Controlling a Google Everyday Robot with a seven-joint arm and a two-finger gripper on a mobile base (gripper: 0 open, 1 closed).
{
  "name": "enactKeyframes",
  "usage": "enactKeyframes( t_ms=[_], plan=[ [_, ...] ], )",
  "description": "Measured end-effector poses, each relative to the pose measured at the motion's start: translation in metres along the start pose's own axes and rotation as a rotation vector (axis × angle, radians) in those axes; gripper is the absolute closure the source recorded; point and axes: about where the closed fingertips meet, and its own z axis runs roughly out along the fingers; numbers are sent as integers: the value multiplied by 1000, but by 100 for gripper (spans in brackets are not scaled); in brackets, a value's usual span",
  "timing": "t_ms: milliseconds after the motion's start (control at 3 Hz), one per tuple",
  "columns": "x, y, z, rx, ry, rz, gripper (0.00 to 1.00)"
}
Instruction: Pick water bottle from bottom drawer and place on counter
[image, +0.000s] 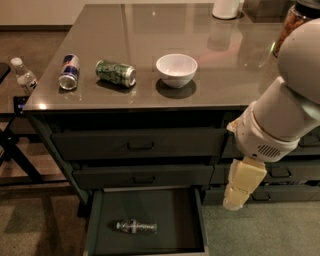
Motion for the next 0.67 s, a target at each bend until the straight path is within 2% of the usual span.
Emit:
enactKeyframes(
  t_ms=[667],
  plan=[
    [-4,7,10,-14,-11,12,0]
  ],
)
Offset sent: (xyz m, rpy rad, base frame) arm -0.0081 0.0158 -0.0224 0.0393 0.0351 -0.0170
